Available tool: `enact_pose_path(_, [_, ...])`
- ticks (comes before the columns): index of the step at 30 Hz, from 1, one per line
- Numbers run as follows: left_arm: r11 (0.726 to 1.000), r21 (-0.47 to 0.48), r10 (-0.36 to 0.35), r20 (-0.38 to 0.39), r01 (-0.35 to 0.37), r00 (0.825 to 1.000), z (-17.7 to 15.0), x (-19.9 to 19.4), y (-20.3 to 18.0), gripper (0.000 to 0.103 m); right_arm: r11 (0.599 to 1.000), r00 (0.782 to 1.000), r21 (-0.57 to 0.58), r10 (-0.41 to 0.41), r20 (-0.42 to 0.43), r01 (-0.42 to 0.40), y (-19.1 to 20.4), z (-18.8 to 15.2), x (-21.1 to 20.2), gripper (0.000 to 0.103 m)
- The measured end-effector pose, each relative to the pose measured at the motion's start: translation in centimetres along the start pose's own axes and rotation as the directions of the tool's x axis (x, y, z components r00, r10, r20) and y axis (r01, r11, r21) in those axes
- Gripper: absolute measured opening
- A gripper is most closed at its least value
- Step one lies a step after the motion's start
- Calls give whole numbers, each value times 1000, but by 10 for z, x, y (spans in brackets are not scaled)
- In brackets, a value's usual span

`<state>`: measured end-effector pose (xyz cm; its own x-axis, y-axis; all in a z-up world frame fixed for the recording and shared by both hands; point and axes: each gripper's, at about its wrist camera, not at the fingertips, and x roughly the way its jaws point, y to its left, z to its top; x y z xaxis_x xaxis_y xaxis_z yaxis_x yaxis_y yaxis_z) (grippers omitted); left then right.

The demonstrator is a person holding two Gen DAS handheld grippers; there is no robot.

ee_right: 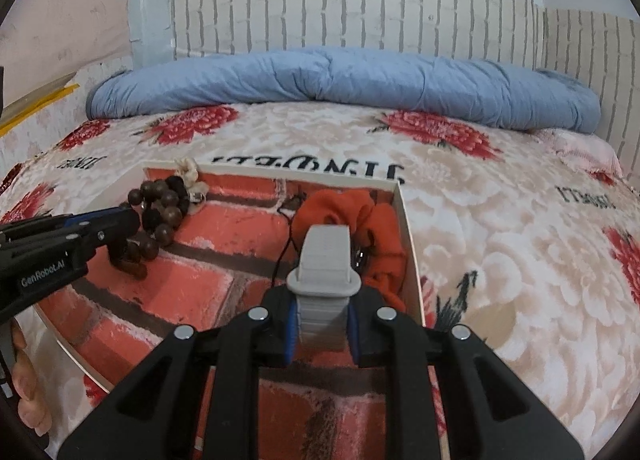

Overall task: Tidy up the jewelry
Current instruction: 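Carry charm and watch band into the tray and open both tools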

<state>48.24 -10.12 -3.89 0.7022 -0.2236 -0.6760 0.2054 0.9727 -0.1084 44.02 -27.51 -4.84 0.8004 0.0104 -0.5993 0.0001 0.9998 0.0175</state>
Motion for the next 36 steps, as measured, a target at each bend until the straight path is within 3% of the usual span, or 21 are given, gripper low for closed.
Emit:
enact_pose_path(8, [1000, -14, 16, -48, -17, 999, -6, 13, 2, 17, 999, 998, 45, 30, -60, -27, -8, -5, 14, 20])
enact_pose_path(21, [997, 24, 73, -82, -71, 994, -13, 23, -3, 17, 997, 996, 64, 39, -78, -34, -11, -7, 19, 20])
enact_pose_path(25, [995, 39, 92, -76, -89, 993, -15, 21, -6, 19, 996, 996, 76, 45, -83, -38, -11, -7, 16, 25])
enact_pose_path(26, [995, 42, 96, -75, -93, 993, -15, 19, -7, 24, 996, 996, 78, 43, -81, -37, -12, -6, 14, 33])
enact_pose_path(29, [993, 47, 111, -59, -109, 992, -15, 12, -10, 41, 996, 997, 81, 41, -63, -35, -13, -5, 6, 42])
enact_pose_path(32, [993, 56, 109, -39, -107, 993, -14, 1, -15, 47, 993, 997, 107, 58, -45, -53, -19, -4, -3, 48])
enact_pose_path(34, [992, 61, 110, -26, -108, 994, -13, -10, -18, 57, 991, 997, 123, 62, -38, -57, -24, -3, -9, 51])
enact_pose_path(36, [991, 63, 118, 2, -117, 993, -11, -24, -20, 73, 984, 996, 159, 87, -4, -85, -30, -1, -23, 62])
